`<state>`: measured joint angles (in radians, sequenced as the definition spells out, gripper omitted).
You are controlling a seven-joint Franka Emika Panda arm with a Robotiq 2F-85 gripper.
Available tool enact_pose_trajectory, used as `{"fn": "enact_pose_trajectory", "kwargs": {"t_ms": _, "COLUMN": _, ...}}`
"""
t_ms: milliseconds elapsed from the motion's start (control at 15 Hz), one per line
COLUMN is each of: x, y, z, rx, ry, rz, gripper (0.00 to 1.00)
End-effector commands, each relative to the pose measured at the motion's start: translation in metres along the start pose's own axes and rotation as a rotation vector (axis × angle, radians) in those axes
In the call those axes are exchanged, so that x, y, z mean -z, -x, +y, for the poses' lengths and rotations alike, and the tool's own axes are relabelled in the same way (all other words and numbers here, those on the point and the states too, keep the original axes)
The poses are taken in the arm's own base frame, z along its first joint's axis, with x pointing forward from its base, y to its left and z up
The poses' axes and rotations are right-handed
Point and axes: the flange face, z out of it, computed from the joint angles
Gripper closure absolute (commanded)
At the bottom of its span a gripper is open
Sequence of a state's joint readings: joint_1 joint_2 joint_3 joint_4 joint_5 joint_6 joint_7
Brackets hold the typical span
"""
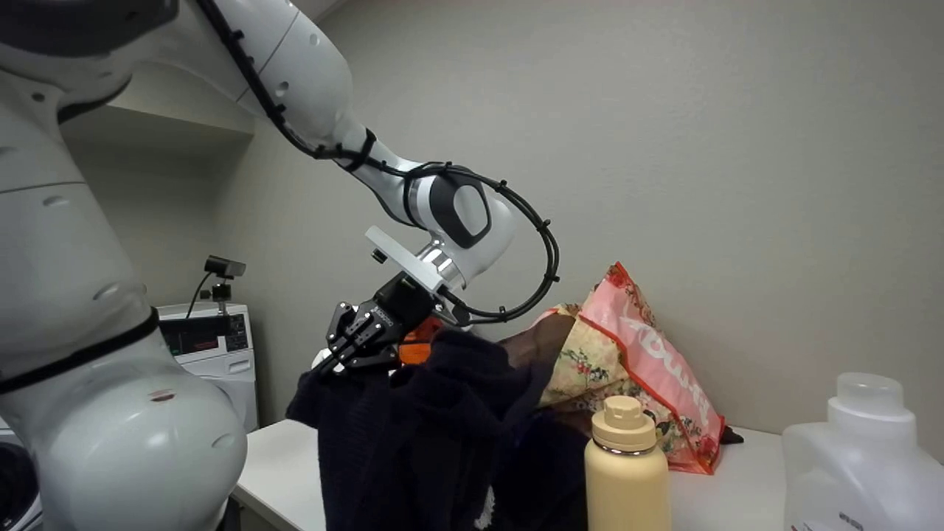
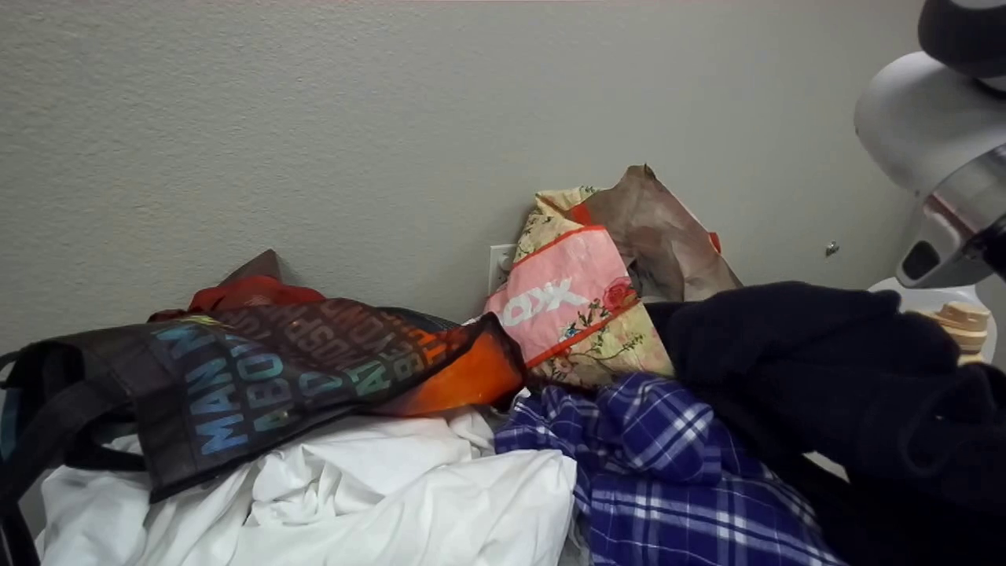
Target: Unpack the bag
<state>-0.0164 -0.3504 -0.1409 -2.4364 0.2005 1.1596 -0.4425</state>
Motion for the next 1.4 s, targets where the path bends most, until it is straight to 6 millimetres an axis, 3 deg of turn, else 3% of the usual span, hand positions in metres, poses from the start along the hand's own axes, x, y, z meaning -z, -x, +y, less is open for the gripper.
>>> {"fn": "enact_pose_trajectory", "kwargs": {"t_ms": 0, "x": -0.006, "y": -0.024, "z": -0.012, "rx": -0.014, "ry": 0.035, "rz": 0.046, "gripper": 0.97}}
{"fn": "enact_pose_trajectory", "kwargs": {"t_ms": 333, "x": 0.025, "y": -0.064, "z": -0.035, "rx": -0.021, "ry": 0.055, "rz": 0.392, "gripper": 0.97}}
{"fn": "enact_pose_trajectory", "kwargs": {"t_ms": 400, "x": 0.031, "y": -0.069, "z": -0.038, "rx": -0.032, "ry": 0.065, "rz": 0.453, "gripper": 0.7}}
{"fn": "enact_pose_trajectory", "kwargs": {"t_ms": 467, "x": 0.035, "y": -0.073, "z": -0.039, "rx": -0.041, "ry": 0.089, "rz": 0.499, "gripper": 0.69}}
{"fn": "enact_pose_trajectory", "kwargs": {"t_ms": 733, "x": 0.056, "y": -0.081, "z": -0.039, "rx": -0.106, "ry": 0.137, "rz": 0.668, "gripper": 0.4}}
{"fn": "enact_pose_trajectory", "kwargs": {"t_ms": 1067, "x": 0.112, "y": -0.077, "z": -0.04, "rx": -0.167, "ry": 0.18, "rz": 0.947, "gripper": 0.02}}
{"fn": "enact_pose_trajectory", "kwargs": {"t_ms": 1333, "x": 0.142, "y": -0.088, "z": -0.043, "rx": -0.186, "ry": 0.251, "rz": 1.137, "gripper": 0.0}}
